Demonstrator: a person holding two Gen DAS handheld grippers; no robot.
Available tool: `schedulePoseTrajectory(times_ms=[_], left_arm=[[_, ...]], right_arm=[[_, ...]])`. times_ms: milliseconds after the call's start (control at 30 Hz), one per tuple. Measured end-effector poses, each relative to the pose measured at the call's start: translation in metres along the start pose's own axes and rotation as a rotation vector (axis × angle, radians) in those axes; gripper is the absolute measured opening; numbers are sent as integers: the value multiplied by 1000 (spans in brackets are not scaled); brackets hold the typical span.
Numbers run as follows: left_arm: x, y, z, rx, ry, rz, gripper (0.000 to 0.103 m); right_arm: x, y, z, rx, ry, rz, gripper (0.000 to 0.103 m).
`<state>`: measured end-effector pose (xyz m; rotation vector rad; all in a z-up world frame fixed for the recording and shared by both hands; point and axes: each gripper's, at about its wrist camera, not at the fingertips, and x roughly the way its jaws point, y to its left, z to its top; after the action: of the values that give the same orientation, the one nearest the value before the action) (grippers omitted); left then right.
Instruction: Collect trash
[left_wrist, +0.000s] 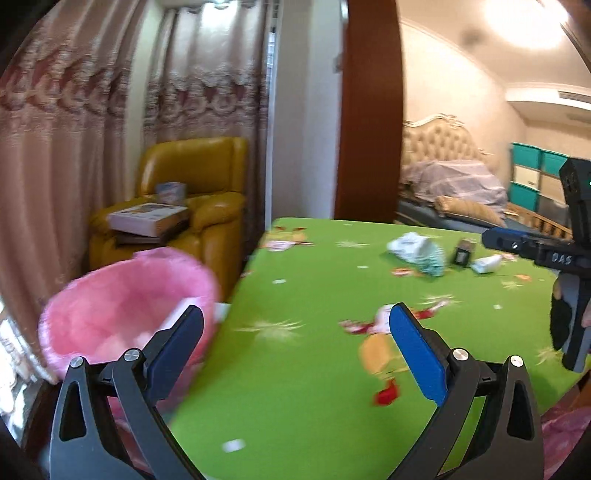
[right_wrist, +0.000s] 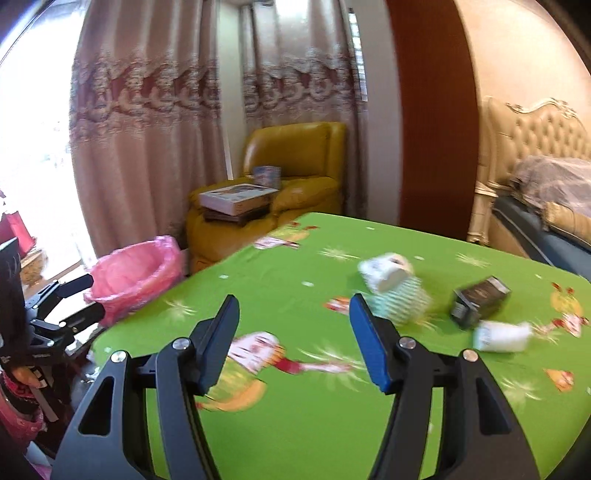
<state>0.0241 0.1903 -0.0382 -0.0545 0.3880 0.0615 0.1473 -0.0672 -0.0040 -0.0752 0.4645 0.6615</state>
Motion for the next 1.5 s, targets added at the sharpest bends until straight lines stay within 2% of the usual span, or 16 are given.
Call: schedulePoseTrajectory(times_ms=[133, 300, 433, 567, 667, 733, 933, 1067, 1167, 1200, 1233, 1267, 1300, 1333, 1400, 1500], left_arm=[[27, -34, 7, 17, 39, -74, 95], [64, -76, 13, 46, 100, -144, 95], [93, -103, 19, 33, 142, -184, 95], [103, -117, 19, 18, 145, -182, 95], [94, -115, 19, -6, 107, -156, 95], [74, -106, 18, -13, 47, -118, 95], [-8, -50, -18, -37, -138, -13, 96], [-70, 21, -78, -162, -194, 170, 96], [-101, 73, -139, -291, -218, 392, 97], [-105, 87, -160, -323, -213, 467, 97], [-106, 108, -194, -362, -204, 576, 97], [-103, 117, -215, -369, -199, 639, 97], [-97, 128, -238, -376, -179, 705, 97], [-84, 145, -267, -394, -122, 763, 97], [-52, 180, -326, -461, 6, 842, 97], [-3, 209, -390, -482, 131, 925, 96]], right_arm=[[-13, -43, -15, 49, 19, -114, 62], [-19, -104, -37, 149, 86, -258, 62], [-19, -141, -48, 204, 106, -331, 62], [-22, -159, -54, 263, 104, -351, 62], [-24, -155, -56, 261, 97, -340, 62], [-23, -144, -52, 233, 103, -327, 62], [-9, -81, -34, 165, 105, -237, 62], [18, -30, -17, 78, 116, -167, 63], [48, 8, 0, 40, 118, -127, 63], [59, 20, 6, 38, 112, -118, 63], [69, 30, 11, 36, 100, -117, 63], [76, 38, 16, 37, 89, -119, 63], [84, 45, 21, 41, 81, -115, 63], [94, 53, 27, 47, 73, -105, 63], [111, 67, 36, 39, 59, -106, 63], [131, 81, 45, 27, 53, -133, 63]])
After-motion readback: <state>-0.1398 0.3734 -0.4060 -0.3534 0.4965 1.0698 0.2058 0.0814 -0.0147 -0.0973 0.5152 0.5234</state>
